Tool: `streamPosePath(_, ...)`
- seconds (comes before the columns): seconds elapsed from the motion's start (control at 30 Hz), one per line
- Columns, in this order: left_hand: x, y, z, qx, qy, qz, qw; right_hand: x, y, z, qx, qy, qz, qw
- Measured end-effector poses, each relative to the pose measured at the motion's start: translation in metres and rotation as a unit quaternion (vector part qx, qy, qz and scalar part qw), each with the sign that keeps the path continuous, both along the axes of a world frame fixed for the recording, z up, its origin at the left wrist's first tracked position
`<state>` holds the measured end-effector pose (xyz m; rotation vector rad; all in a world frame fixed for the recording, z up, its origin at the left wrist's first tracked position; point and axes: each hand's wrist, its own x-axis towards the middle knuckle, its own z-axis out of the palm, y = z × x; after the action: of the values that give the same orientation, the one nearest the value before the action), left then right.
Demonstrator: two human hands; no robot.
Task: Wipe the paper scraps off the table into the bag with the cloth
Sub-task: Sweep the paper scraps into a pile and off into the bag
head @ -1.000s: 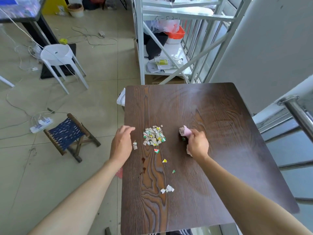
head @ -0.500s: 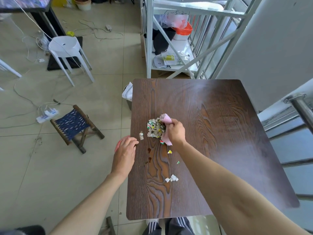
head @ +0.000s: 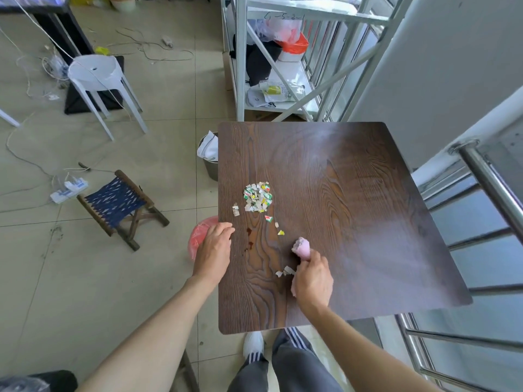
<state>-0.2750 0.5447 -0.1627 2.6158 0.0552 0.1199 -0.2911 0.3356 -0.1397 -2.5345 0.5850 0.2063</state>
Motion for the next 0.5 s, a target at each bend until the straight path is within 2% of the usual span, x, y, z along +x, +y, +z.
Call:
streamPosePath(0.2,0.001,0.0,-0.003,-0.003,0.0,0.006,1.0,0.01,0.053,0.013,0.116,0.024,-0.094,0.988)
streamPosePath(0.33,0.001,0.002,-0.004,-0.001,-0.004,0.005,1.0,0.046,0.081,0.014,0.222,0.024,-0.157,0.962)
streamPosePath(0.5,-0.001,0.003,-0.005,-0.012,-0.006,0.018,1.0,0.088,0.104,0.025,0.347,0.033,-0.161,0.923)
